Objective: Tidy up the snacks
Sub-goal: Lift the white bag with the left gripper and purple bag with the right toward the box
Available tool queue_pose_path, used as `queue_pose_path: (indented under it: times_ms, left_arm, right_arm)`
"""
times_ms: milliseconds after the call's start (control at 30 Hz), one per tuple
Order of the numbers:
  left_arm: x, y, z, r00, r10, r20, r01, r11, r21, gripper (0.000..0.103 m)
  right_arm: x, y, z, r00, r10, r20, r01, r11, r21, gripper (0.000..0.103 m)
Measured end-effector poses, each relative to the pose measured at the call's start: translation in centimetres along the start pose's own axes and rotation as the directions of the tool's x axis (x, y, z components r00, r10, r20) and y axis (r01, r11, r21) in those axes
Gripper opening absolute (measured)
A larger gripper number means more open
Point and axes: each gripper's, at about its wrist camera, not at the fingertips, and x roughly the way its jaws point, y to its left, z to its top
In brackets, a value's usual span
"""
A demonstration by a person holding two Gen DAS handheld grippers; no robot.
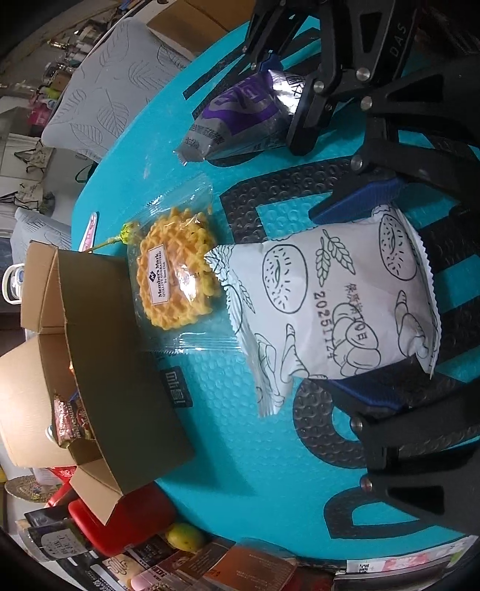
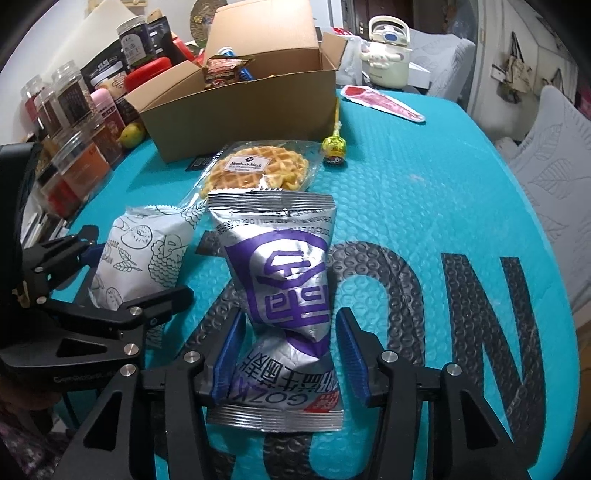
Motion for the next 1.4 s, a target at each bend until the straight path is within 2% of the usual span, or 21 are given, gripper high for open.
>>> queue_pose_path:
  times_ms: [33, 67, 133, 333, 533, 767, 1100, 1400]
  left_arm:
    - [-0.1, 0.0, 0.0, 1.000, -0.003, 0.005, 0.003, 1.000, 0.006, 0.062]
    - [-0.1, 0.0, 0.0, 1.000, -0.006, 0.004, 0.006, 1.000, 0.006, 0.059]
    - [-0.6, 0.4, -0.3, 1.000, -0.013, 0.000, 0.013, 1.000, -0.001, 0.057]
    - [-0.8, 1.1, -0.2, 0.999, -0.050, -0.019, 0.049, 0.998, -0.047, 0.056]
    - [-2.1, 1.5, -0.8, 0.997, -0.078, -0.008, 0.077, 0.994, -0.076, 0.055]
    - [-4.6, 1.7, -1.3, 0.994, -0.098, 0.048, 0.102, 0.990, -0.097, 0.055]
    - [-7.6, 2.6, -1.2, 0.986, -0.096, 0.135, 0.112, 0.987, -0.115, 0.053]
    - [-11.4, 3.6, 1.7, 0.958, -0.106, 0.268, 0.135, 0.986, -0.095, 0.053]
  right_arm:
    - [0.0, 0.1, 0.0, 1.000, -0.003, 0.007, 0.003, 1.000, -0.005, 0.051]
    - [0.1, 0.1, 0.0, 1.000, -0.002, 0.013, 0.002, 1.000, -0.007, 0.050]
    - [0.0, 0.0, -0.1, 1.000, 0.005, 0.026, -0.005, 1.000, -0.002, 0.040]
    - [-0.4, 0.4, -0.4, 0.999, 0.033, 0.027, -0.032, 0.999, -0.009, 0.033]
    - [-1.2, 1.2, -1.0, 0.995, 0.090, 0.034, -0.089, 0.996, -0.011, 0.033]
    - [-3.1, 2.3, -1.1, 0.985, 0.157, 0.078, -0.156, 0.988, -0.012, 0.033]
    - [-5.3, 4.2, -0.3, 0.969, 0.207, 0.137, -0.201, 0.978, -0.060, 0.033]
    - [-8.7, 5.0, 3.0, 0.944, 0.214, 0.250, -0.190, 0.975, -0.117, 0.033]
